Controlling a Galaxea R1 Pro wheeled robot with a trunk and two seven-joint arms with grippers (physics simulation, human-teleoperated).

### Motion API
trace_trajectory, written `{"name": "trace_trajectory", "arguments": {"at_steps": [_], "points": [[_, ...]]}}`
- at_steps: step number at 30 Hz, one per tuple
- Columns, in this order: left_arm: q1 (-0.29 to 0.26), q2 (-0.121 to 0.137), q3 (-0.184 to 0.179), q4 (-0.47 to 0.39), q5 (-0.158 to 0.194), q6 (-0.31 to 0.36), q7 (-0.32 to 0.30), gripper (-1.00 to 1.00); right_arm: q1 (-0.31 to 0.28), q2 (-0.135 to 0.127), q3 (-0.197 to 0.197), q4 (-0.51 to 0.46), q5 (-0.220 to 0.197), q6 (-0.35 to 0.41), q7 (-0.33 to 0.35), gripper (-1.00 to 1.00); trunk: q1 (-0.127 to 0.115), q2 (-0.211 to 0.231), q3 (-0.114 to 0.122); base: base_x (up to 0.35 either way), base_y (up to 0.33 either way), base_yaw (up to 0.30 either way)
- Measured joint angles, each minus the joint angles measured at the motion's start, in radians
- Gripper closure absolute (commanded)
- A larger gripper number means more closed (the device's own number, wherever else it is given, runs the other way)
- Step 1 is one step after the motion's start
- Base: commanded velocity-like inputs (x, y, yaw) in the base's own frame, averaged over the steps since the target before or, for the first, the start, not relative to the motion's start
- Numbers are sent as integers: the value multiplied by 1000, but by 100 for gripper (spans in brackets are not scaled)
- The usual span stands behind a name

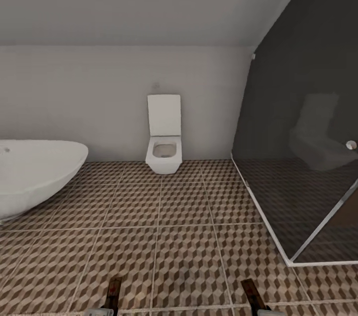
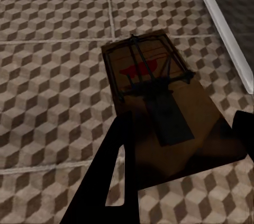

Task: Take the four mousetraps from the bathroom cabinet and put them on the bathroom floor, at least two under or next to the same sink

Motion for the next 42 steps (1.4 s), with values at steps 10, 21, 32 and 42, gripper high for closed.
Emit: {"name": "trace_trajectory", "arguments": {"at_steps": [10, 21, 32, 42], "points": [[0, -1, 0, 0, 0, 0, 0, 100, 0, 0, 0, 0, 0, 1, 0, 100, 0, 0, 0, 0, 0, 282], [0, -1, 0, 0, 0, 1, 0, 100, 0, 0, 0, 0, 0, 0, 0, 100, 0, 0, 0, 0, 0, 282], [0, -1, 0, 0, 0, 1, 0, 100, 0, 0, 1, 0, 0, 0, 0, 100, 0, 0, 0, 0, 0, 282], [0, -1, 0, 0, 0, 2, 0, 100, 0, 0, 1, 0, 0, 0, 0, 100, 0, 0, 0, 0, 0, 282]]}}
